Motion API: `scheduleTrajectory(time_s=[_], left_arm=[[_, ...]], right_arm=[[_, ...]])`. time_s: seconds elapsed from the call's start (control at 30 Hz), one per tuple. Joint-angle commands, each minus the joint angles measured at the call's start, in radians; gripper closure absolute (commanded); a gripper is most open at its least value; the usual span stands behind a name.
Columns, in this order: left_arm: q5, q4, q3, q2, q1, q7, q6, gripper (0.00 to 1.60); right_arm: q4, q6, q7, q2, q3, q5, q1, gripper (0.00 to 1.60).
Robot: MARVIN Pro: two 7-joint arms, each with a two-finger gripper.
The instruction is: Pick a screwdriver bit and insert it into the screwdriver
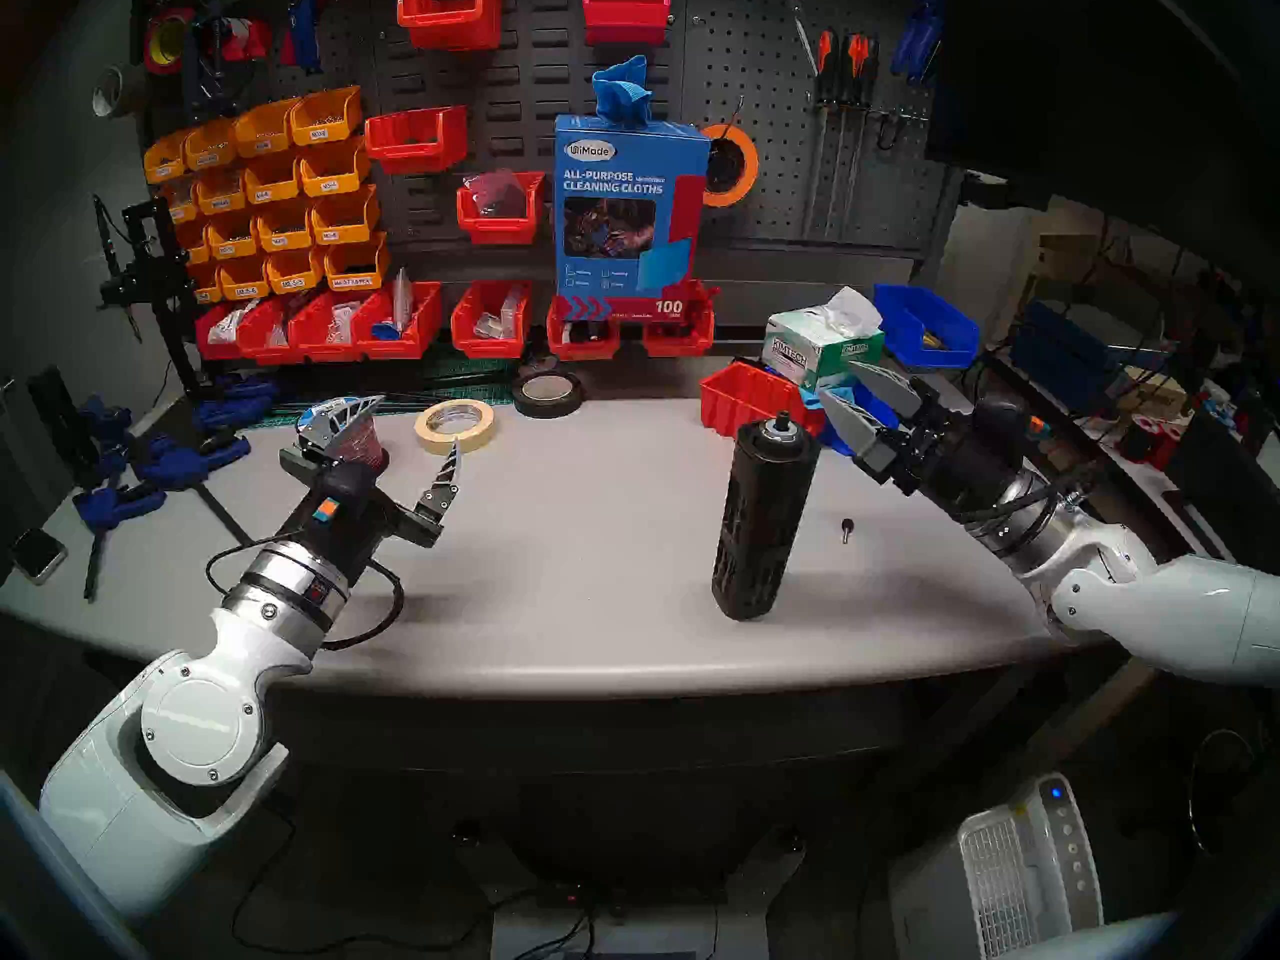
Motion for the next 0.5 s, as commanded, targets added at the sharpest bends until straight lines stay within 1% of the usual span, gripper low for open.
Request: scheduleTrajectory(time_s=[0.0,0.23,0.47], left_arm=[[0.001,-0.019,-0.011,0.002,-0.012,0.003,-0.007,0.00],[0.001,-0.017,-0.010,0.002,-0.013,0.003,-0.006,0.00],[0.001,-0.015,-0.008,0.002,-0.013,0.003,-0.006,0.00]], right_arm=[[0.019,-0.038,0.035,0.010,0.012,-0.006,0.016,0.00],[0.063,-0.060,0.075,0.011,0.001,-0.003,0.012,0.00],[0.068,-0.071,0.138,0.011,-0.018,-0.006,0.007,0.00]])
